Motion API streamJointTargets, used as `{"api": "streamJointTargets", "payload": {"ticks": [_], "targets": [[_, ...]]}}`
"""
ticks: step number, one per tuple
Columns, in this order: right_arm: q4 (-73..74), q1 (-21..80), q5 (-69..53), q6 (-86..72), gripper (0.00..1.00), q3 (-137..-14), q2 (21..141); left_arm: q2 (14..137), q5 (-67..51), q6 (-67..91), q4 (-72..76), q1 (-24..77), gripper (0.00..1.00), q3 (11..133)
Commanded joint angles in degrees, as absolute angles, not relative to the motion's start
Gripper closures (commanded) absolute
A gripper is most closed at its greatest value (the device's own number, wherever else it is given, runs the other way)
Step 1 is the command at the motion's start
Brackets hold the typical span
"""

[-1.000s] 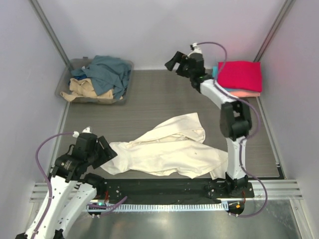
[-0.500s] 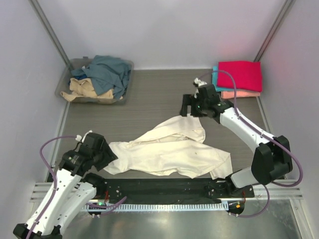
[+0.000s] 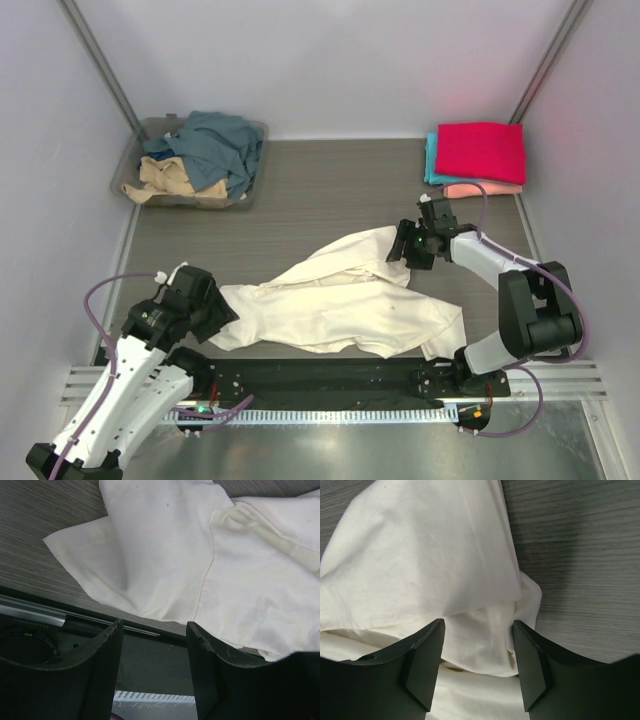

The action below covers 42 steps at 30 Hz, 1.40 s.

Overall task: Fold and stack the t-shirts
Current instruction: Flatten the tshirt out

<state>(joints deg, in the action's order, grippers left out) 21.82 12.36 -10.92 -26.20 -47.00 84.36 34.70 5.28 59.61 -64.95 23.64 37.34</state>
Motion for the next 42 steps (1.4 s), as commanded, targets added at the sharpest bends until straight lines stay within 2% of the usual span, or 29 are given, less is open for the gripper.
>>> {"api": "streamJointTargets", "payload": {"ticks": [1,21,24,27,28,32,39,42], "targets": [[14.9,12.5,-14.0,-28.4,0.38,-46.7,85.8,33.6,5.1,59.9,-63.0,23.9,0.46,37.2],[11.8,12.4,-5.9,-27.0,0.39,-47.9,90.4,32.6,4.7,59.8,-62.8,23.8,0.46,36.9],[11.3,12.3,-4.5,-27.1,0.42,-48.5,90.9,32.5,4.7,59.7,-62.8,23.9,0.46,36.8],[11.0,12.1,-4.7,-27.5,0.50,-49.5,91.8,32.3,4.7,59.8,-62.8,23.9,0.46,36.7],[10.7,12.2,-4.7,-27.6,0.56,-49.7,91.8,32.3,4.7,59.8,-62.8,23.9,0.46,36.7],[9.9,12.2,-4.7,-28.4,0.66,-49.8,91.1,32.2,4.6,59.7,-62.8,23.8,0.46,36.7],[11.9,12.2,-2.2,-28.1,0.73,-51.1,90.1,32.5,4.6,59.7,-62.8,23.9,0.46,36.8],[13.6,12.2,-0.3,-27.4,0.72,-52.1,89.3,33.4,4.4,59.6,-62.7,23.9,0.46,37.0]]}}
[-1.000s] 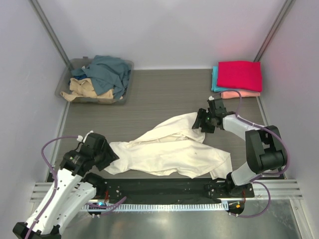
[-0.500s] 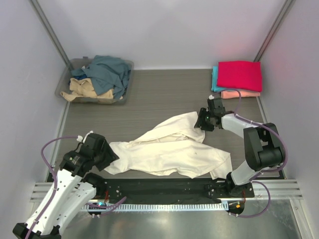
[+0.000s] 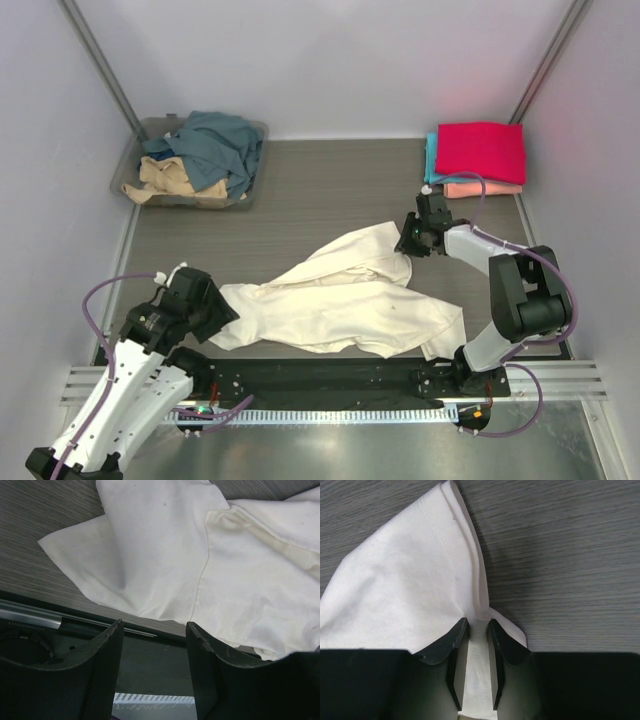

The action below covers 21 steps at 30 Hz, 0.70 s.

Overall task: Fold and stack the t-shirts
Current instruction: Flatten the tshirt out

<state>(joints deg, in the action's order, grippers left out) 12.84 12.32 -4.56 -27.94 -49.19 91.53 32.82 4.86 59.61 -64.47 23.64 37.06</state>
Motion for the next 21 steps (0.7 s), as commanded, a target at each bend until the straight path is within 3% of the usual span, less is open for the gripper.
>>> {"api": "streamJointTargets", "payload": {"ticks": [1,7,16,17,21], "targets": [[13.7,12.2,-0.3,-27.1,0.71,-52.5,89.1,33.6,4.4,59.5,-62.6,23.9,0.46,37.0],[14.3,12.2,2.2,-26.5,0.60,-53.6,90.3,33.2,4.5,59.5,-62.4,23.9,0.46,36.9],[13.8,12.2,1.7,-26.5,0.65,-54.3,91.9,33.4,4.6,59.5,-62.5,23.9,0.46,36.9],[13.7,12.2,1.1,-26.5,0.59,-54.3,92.0,33.3,4.6,59.5,-62.5,23.8,0.46,36.8],[13.9,12.2,1.8,-26.4,0.52,-53.4,92.1,33.1,4.6,59.6,-62.5,23.8,0.46,36.7]]}}
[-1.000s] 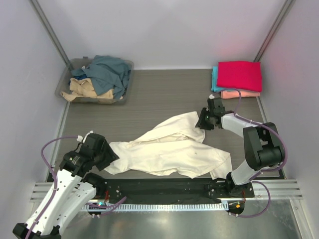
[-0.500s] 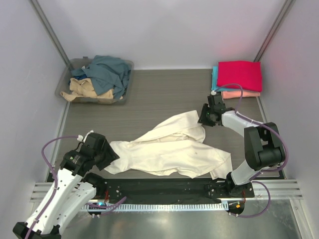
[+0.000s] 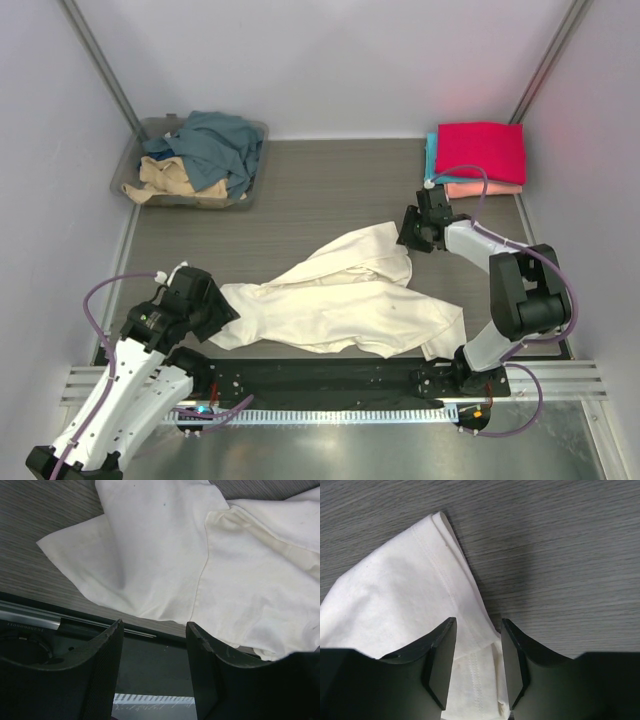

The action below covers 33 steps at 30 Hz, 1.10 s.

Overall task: Fold and stack the t-shirts
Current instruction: Flatten the tshirt out

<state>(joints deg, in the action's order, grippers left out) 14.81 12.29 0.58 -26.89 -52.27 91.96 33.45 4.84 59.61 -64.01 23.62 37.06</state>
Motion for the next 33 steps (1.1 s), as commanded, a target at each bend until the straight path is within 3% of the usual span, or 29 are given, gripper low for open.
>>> {"api": "streamJointTargets", "payload": {"ticks": [1,12,16,23,33], "targets": [[13.8,12.2,1.9,-26.4,0.52,-52.7,92.3,33.2,4.6,59.5,-62.4,23.9,0.46,36.8],[12.0,12.1,0.7,-26.3,0.58,-51.6,95.1,33.1,4.6,59.5,-62.5,23.8,0.46,36.8],[12.1,12.2,0.8,-26.4,0.67,-51.7,94.8,33.1,4.6,59.6,-62.5,23.9,0.46,36.7],[15.0,12.2,1.6,-25.8,0.96,-53.5,90.9,33.7,4.6,59.8,-62.4,23.9,0.46,36.9],[24.1,8.5,4.2,-24.7,0.99,-66.4,85.6,39.5,3.1,59.8,-59.7,23.9,0.47,37.3]]}}
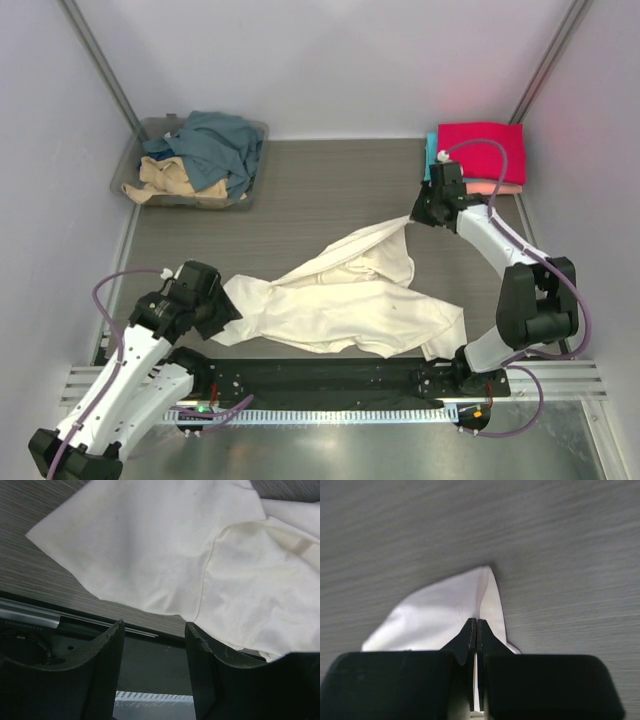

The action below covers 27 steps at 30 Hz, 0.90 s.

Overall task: Fold and stack the t-shirts
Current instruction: Flatten the tshirt out

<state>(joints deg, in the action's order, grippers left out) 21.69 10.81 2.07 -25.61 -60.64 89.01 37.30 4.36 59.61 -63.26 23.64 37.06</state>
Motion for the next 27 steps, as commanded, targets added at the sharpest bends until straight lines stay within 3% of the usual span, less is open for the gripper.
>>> {"api": "streamJointTargets", "payload": {"ticks": [1,6,12,14,18,21,23,25,27], "targets": [[25.0,7.7,4.2,-24.7,0.99,-67.4,85.3,40.1,3.1,59.9,-59.3,24.0,0.47,37.6],[26.4,-0.6,2.6,-24.7,0.99,-70.5,83.1,43.3,5.1,60.7,-56.0,26.5,0.46,37.8],[26.6,-3.3,1.2,-24.4,0.99,-69.2,82.3,47.0,8.3,60.4,-45.6,29.2,0.42,34.0],[26.7,-3.2,0.7,-24.3,0.99,-69.0,82.9,46.0,12.6,60.4,-41.5,29.1,0.39,32.0],[26.7,-3.3,-2.0,-24.1,0.99,-68.9,83.5,47.4,20.6,56.9,-31.0,27.8,0.23,29.6],[26.7,-3.3,-2.7,-24.0,0.99,-69.0,83.5,54.1,20.0,52.3,-25.5,23.8,0.21,31.7],[26.6,-3.3,-3.2,-24.0,0.99,-68.9,83.6,61.6,17.2,50.1,-23.0,19.2,0.22,34.2],[26.4,-3.3,-4.0,-24.0,0.99,-68.9,83.8,66.5,15.3,47.5,-19.0,16.6,0.34,36.1],[26.2,-3.3,-4.4,-24.2,0.99,-68.7,84.0,73.6,14.4,46.7,-15.9,15.0,0.39,37.3]]}}
